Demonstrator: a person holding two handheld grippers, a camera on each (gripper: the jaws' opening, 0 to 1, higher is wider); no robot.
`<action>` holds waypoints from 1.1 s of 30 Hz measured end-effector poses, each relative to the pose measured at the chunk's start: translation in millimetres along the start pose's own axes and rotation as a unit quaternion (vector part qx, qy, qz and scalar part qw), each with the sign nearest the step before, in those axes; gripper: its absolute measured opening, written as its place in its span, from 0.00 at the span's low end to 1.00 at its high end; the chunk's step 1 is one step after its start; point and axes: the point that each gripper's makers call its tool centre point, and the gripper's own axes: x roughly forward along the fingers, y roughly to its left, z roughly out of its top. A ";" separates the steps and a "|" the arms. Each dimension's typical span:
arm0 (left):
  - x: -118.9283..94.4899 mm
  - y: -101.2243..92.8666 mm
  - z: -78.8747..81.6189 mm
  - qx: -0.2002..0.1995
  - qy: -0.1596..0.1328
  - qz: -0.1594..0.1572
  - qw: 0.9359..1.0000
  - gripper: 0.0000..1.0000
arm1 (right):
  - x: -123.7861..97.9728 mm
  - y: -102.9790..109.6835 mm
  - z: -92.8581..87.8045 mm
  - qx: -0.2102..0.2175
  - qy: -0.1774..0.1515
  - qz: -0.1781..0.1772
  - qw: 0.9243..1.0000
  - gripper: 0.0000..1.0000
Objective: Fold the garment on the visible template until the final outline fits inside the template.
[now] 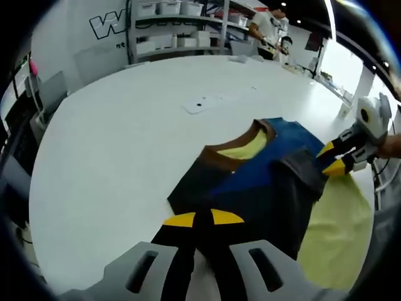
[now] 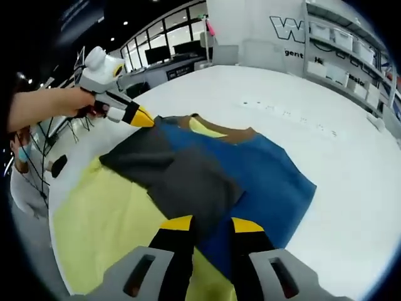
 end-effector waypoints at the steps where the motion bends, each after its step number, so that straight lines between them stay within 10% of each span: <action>1: 0.2 -2.0 -1.5 0.002 0.002 -0.001 1.000 0.09 | -0.3 0.3 0.9 -0.009 -0.003 -0.004 1.000 0.14; 7: 6.8 1.9 -6.1 0.012 0.004 0.005 1.000 0.07 | 1.3 2.6 0.1 -0.042 0.000 -0.007 0.999 0.00; 33: 10.2 7.5 -7.2 0.007 0.009 0.013 1.000 0.06 | -44.5 -36.6 7.3 -0.086 -0.012 -0.023 0.996 0.00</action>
